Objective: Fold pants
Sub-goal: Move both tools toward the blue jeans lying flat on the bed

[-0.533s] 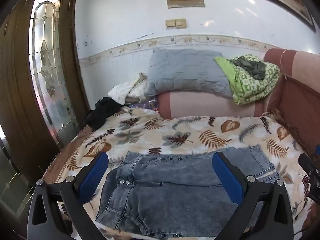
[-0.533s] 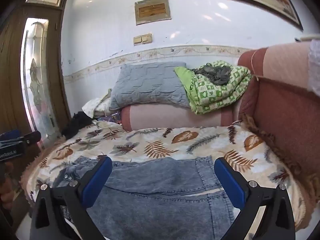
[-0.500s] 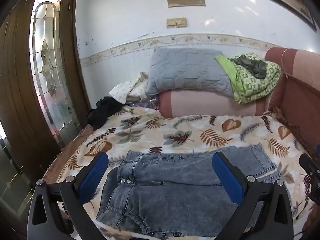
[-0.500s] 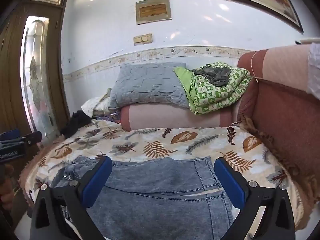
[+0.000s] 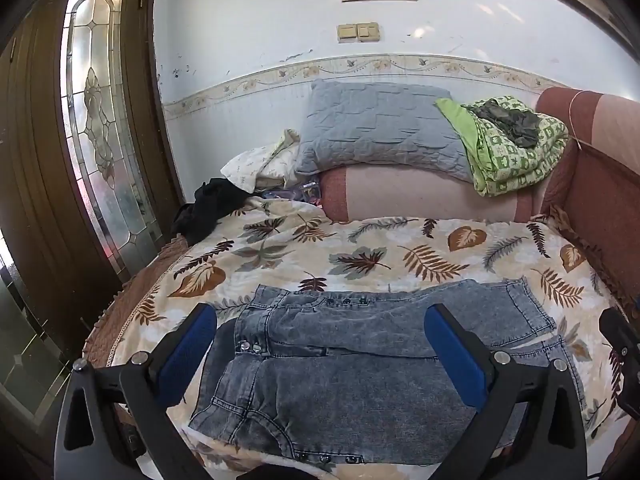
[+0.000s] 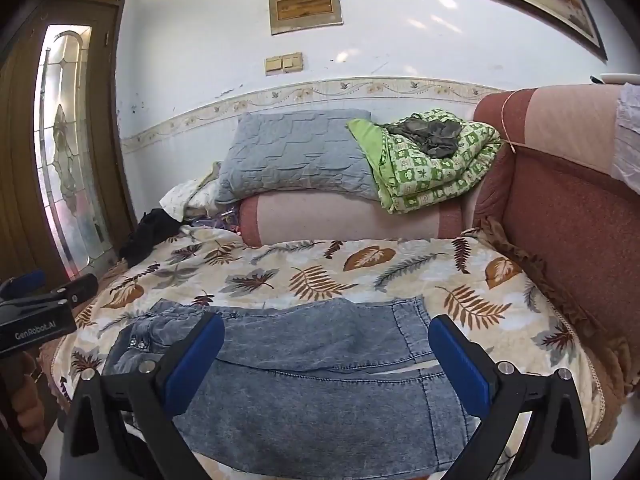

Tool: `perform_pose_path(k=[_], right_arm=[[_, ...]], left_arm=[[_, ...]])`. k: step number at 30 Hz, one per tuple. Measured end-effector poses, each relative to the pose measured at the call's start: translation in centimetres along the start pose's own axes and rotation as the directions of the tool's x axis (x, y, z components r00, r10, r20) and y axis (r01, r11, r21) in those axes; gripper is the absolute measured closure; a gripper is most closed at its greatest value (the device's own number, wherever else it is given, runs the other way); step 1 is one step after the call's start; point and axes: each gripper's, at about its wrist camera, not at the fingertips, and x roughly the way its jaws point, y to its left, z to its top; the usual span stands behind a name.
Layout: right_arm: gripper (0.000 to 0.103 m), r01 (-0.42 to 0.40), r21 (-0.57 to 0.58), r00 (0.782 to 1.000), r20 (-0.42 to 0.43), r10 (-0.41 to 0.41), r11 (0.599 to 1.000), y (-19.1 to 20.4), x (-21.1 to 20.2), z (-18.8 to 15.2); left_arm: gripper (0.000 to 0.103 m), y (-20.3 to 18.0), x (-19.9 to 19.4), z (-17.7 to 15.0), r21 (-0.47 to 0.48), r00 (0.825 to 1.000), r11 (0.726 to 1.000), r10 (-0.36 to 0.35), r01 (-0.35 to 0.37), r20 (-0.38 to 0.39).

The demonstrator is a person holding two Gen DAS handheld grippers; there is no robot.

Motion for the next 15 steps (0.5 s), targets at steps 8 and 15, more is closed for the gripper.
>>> perform_pose_path(k=[8, 15], right_arm=[[0.0, -0.005, -0.022, 1.0, -0.021, 0.005, 1.0, 0.1, 0.9, -0.8], [0.0, 0.001, -0.02, 0.998, -0.057, -0.002, 1.0, -0.1, 1.8, -0.7]], left_arm=[[0.0, 0.7, 0.6, -0.1, 0.008, 1.0, 1.0, 0.003, -0.003, -0.014], [0.0, 0.1, 1.6, -0.7, -0.004, 0.999, 1.0, 0.017, -0.017, -0.037]])
